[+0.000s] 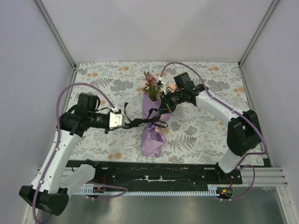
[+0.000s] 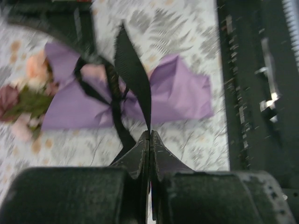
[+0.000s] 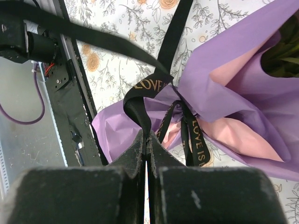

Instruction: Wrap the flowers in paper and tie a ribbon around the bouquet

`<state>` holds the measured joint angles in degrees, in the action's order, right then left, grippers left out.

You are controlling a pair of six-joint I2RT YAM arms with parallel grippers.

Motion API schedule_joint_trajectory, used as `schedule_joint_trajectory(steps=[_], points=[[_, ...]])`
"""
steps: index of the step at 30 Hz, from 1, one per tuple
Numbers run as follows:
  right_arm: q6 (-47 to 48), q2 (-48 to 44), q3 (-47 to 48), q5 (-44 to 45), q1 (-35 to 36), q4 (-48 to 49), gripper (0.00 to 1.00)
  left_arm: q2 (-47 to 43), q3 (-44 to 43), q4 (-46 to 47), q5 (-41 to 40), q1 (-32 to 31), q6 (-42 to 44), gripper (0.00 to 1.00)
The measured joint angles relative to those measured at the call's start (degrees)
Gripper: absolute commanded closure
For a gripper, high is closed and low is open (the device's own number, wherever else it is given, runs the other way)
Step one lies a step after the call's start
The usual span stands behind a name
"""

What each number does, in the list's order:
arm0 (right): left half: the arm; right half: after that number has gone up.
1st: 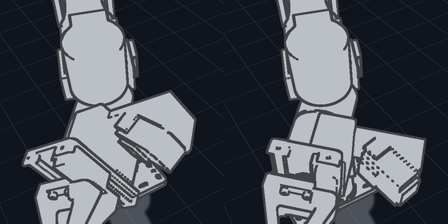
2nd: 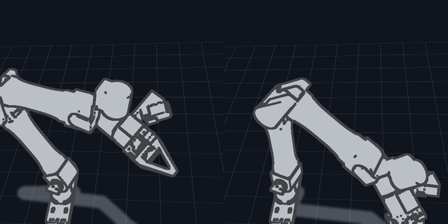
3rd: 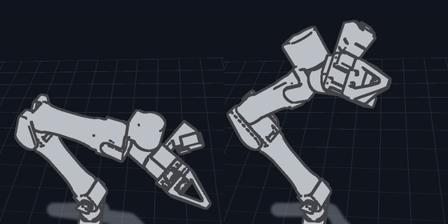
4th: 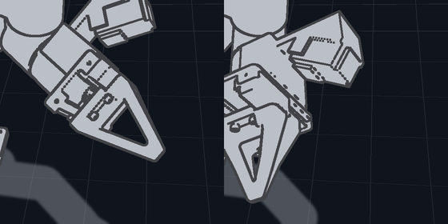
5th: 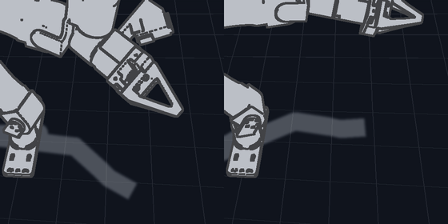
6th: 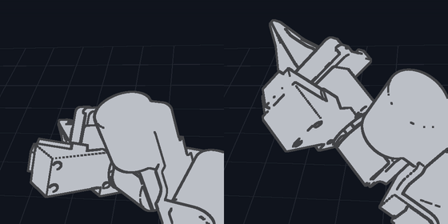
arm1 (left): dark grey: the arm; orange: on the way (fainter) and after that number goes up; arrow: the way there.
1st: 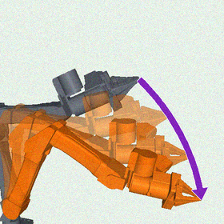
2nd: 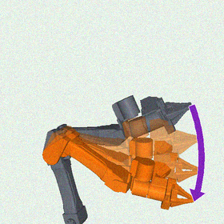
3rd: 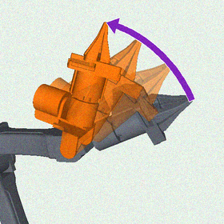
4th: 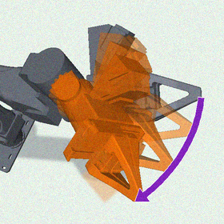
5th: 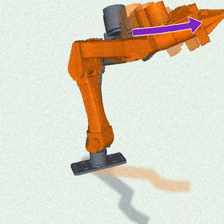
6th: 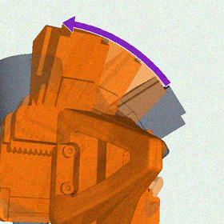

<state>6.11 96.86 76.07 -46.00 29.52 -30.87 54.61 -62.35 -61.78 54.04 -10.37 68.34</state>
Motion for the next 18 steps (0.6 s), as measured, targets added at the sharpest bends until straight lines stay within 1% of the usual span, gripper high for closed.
schedule_joint_trajectory(steps=[3,4,7,10,12,14,18], points=[[-0.1,0.0,0.2,0.0,-0.6,0.2,1.0,-2.4,0.3,4.6,0.7,-12.6,-8.9,0.98],[-0.1,0.0,0.3,0.0,-0.8,0.3,1.0,-2.8,0.5,6.5,0.7,-15.5,-11.3,0.98],[-0.3,0.0,0.7,0.0,-1.1,0.7,1.0,-2.1,1.3,16.5,-1.2,-27.3,-20.6,0.98],[-0.6,0.3,1.1,-0.5,-1.2,1.6,1.0,2.1,1.3,26.9,-3.9,-36.9,-26.9,0.98],[-0.6,0.7,1.4,-0.9,-1.2,2.0,1.0,6.7,1.3,35.2,-5.6,-41.8,-30.8,0.98],[-0.6,1.0,1.6,-1.3,-1.2,2.1,1.0,12.5,1.2,42.7,-7.5,-45.2,-33.8,0.98],[-0.3,1.7,2.0,-2.3,-1.2,2.9,1.0,22.7,-0.5,53.7,-9.4,-49.6,-37.2,0.98]])
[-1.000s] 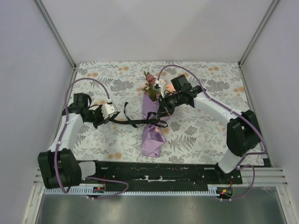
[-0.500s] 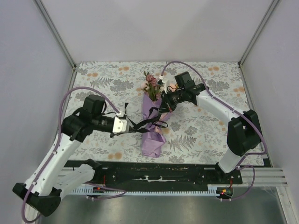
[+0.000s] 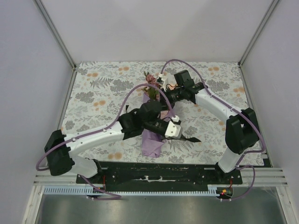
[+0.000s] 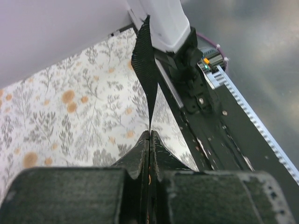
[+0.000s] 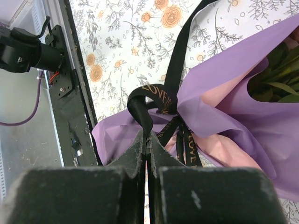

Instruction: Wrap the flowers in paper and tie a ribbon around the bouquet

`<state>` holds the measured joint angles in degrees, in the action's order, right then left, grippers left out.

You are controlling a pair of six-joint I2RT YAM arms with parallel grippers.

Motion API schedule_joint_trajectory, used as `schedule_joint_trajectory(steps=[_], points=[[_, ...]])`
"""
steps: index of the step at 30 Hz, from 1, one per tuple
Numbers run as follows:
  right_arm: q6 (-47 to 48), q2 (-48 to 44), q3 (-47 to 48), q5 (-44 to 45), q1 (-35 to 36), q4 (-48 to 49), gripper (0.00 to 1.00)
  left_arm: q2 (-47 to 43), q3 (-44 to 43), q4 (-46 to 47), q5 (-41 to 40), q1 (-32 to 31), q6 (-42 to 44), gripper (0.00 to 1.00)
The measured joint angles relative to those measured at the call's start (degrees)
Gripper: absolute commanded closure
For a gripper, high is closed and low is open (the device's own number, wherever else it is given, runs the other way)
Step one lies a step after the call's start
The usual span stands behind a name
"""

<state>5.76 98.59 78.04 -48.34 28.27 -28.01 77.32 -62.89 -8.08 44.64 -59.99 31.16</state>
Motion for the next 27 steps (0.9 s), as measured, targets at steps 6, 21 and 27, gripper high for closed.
schedule_joint_trajectory(steps=[6,21,27], points=[[1.2,1.0,0.1,-2.0,0.0,0.3,1.0,9.7,-4.7,12.9,-0.4,-4.1,-1.6,0.98],[2.9,4.1,0.9,-6.1,-1.2,1.6,1.0,15.9,-7.2,23.5,5.0,-9.3,-1.0,0.98],[3.2,4.4,0.9,-6.9,-1.5,1.7,1.0,18.4,-7.7,24.5,5.1,-9.9,0.2,0.86]])
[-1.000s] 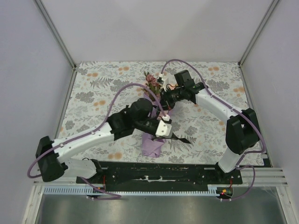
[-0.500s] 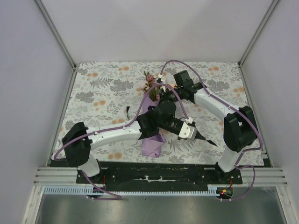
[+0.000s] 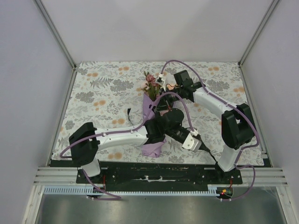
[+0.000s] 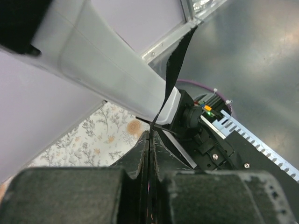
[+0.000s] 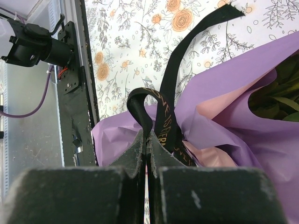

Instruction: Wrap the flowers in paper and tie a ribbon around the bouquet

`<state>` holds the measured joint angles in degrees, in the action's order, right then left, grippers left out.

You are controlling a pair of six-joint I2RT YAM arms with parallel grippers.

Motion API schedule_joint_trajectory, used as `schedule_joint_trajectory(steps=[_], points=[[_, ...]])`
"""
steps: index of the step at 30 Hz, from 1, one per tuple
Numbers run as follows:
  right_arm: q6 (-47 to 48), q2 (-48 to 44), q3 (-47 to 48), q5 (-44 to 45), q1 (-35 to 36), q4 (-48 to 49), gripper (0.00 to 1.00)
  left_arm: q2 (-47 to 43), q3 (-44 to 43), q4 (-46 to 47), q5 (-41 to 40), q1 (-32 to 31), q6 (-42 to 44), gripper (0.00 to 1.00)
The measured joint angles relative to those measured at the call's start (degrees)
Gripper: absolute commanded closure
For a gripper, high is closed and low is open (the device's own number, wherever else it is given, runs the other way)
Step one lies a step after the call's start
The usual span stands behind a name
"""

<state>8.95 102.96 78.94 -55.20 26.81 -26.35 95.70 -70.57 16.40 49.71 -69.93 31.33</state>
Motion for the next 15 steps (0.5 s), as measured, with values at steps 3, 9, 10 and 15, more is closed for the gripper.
schedule_joint_trajectory(steps=[3,9,10,15], points=[[0.2,0.1,0.0,-0.5,0.0,0.0,1.0,1.4,-0.3,-2.7,-0.2,0.0,2.4,0.54],[0.2,0.2,0.0,-1.1,0.0,0.2,1.0,1.4,-2.3,-12.4,-3.7,0.0,6.0,0.19],[0.1,0.2,0.0,-1.4,0.0,0.2,1.0,1.4,-3.1,-14.5,-4.7,0.1,6.2,0.19],[-0.1,0.2,0.0,-2.0,0.0,0.3,1.0,-1.5,-4.7,-21.6,-6.2,2.4,5.1,0.21]])
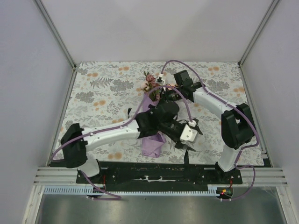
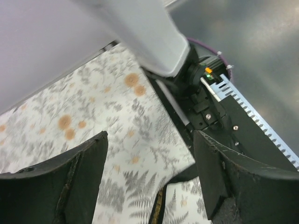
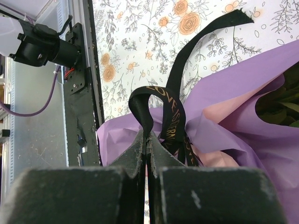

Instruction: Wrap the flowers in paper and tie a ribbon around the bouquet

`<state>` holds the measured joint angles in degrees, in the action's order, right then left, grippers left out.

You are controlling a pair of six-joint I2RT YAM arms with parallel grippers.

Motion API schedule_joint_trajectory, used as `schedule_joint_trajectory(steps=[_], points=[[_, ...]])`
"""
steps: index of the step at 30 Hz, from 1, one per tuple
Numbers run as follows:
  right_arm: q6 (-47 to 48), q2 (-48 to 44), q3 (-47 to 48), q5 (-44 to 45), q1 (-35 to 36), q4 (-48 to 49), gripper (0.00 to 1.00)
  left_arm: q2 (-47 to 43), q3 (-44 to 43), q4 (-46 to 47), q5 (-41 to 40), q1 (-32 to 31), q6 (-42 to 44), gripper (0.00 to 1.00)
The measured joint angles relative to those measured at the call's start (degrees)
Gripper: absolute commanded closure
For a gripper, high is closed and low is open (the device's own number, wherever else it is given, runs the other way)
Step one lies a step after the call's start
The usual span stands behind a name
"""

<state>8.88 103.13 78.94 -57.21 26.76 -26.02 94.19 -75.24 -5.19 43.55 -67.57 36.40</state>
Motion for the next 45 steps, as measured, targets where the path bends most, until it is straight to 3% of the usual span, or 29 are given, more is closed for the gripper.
schedule_joint_trajectory(steps=[4,7,12,14,17,19,24,29,33,37,40,45], points=[[-0.9,0.0,0.0,0.0,0.5,0.9,1.0,-10.0,5.0,1.8,0.4,8.2,-8.3,0.23],[-1.5,0.0,0.1,0.7,2.2,1.2,1.0,-20.2,8.5,3.2,-1.6,18.4,-14.9,0.24],[-0.5,0.0,1.1,5.0,8.8,0.5,1.0,-35.3,13.6,3.5,-12.8,29.0,-24.1,0.43],[0.9,0.0,1.6,7.6,12.3,-0.6,1.0,-40.1,16.2,2.1,-18.6,32.0,-28.3,0.43],[3.4,0.4,2.4,12.2,17.2,-2.8,0.96,-44.9,20.3,-1.6,-24.7,38.6,-34.1,0.43],[5.2,1.6,3.7,15.3,20.2,-4.6,0.85,-46.6,22.8,-4.5,-26.5,42.7,-37.1,0.42],[7.4,8.0,7.9,23.1,23.3,-11.2,0.5,-47.3,27.6,-11.4,-24.4,49.5,-43.4,0.4],[9.4,9.3,9.6,27.0,23.9,-18.3,0.36,-44.9,30.3,-12.9,-17.8,52.5,-45.1,0.42],[9.9,4.8,8.0,26.2,22.4,-21.1,0.38,-41.9,28.7,-8.6,-7.3,53.8,-43.2,0.44],[9.1,-3.1,2.5,22.6,18.1,-20.7,0.48,-35.9,23.2,-8.3,5.1,53.4,-34.8,0.57],[8.3,-10.8,-3.1,20.1,10.1,-18.1,0.6,-31.6,22.4,-12.7,6.1,54.4,-27.5,0.64],[2.0,-21.2,-17.0,17.3,2.9,-6.8,0.56,-22.5,22.6,-15.5,6.7,54.7,-23.9,0.64]])
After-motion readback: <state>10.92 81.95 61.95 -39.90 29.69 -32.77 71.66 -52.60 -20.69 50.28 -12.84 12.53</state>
